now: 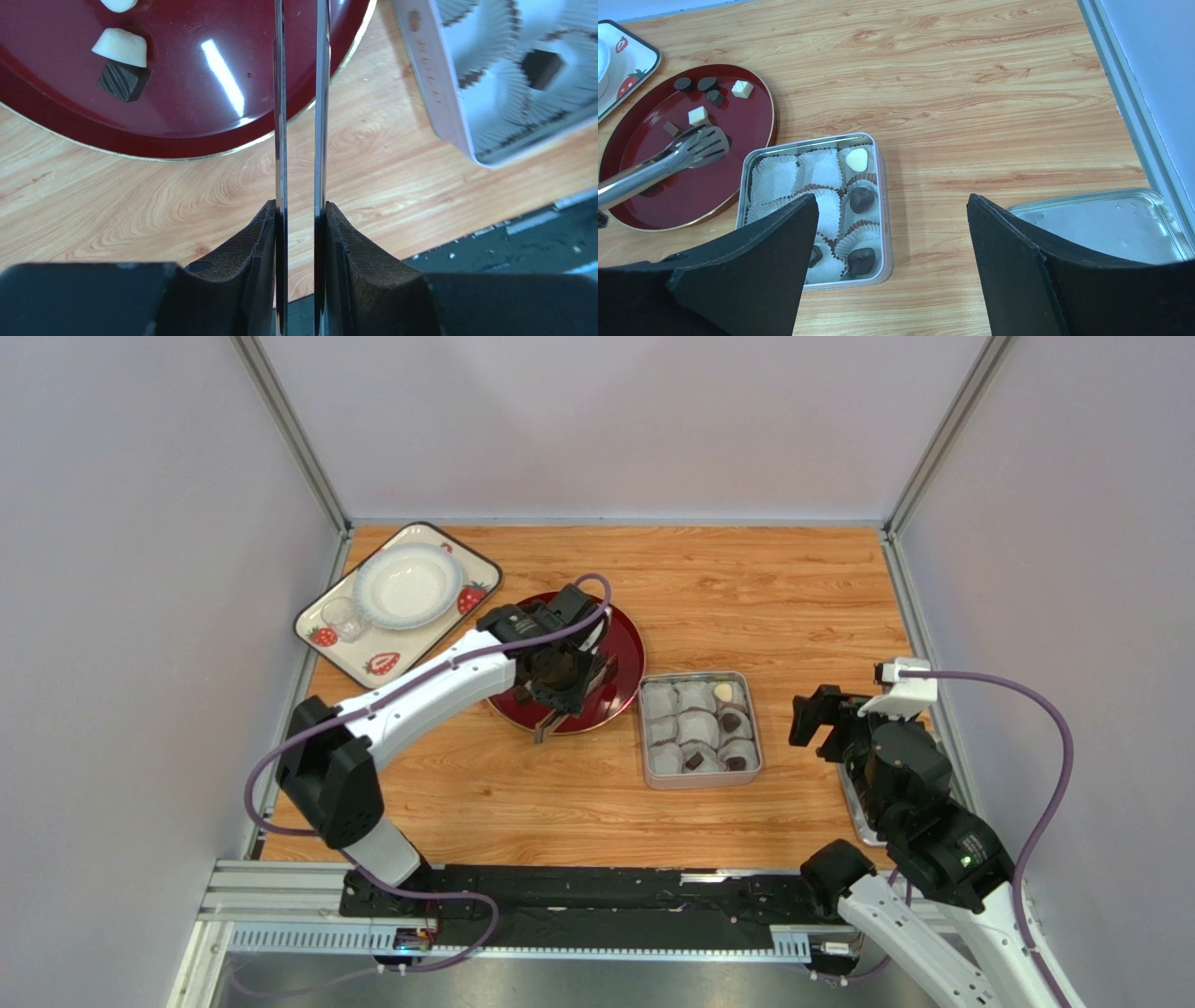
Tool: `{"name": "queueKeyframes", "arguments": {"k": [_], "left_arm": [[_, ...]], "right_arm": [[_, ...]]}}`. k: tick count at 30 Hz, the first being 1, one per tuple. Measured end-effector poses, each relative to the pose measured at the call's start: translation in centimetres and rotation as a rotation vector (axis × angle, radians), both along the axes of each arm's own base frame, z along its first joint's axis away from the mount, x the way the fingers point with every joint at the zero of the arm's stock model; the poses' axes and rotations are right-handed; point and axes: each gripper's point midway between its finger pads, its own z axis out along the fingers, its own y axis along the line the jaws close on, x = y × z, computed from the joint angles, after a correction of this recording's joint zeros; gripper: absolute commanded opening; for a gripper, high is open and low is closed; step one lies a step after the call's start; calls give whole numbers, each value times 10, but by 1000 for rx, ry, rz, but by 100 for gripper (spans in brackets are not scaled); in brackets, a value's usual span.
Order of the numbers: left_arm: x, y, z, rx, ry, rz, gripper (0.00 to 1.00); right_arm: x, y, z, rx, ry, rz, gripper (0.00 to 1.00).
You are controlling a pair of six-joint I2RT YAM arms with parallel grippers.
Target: Pack the chocolate
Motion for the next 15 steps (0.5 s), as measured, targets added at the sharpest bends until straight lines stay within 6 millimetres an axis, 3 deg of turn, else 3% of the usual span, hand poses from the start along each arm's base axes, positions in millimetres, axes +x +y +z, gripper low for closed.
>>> {"name": "queueKeyframes", "arguments": {"k": [4, 9, 15], "left_arm": [[-12, -2, 34, -82, -55, -75, 29], [-35, -12, 62, -151, -110, -221, 30], [-79, -26, 72, -161, -140, -476, 31]], "right_arm": [[0, 0, 0, 0, 0, 0, 82], [0, 0, 0, 0, 0, 0, 82], [0, 0, 0, 0, 0, -1, 82]]}}
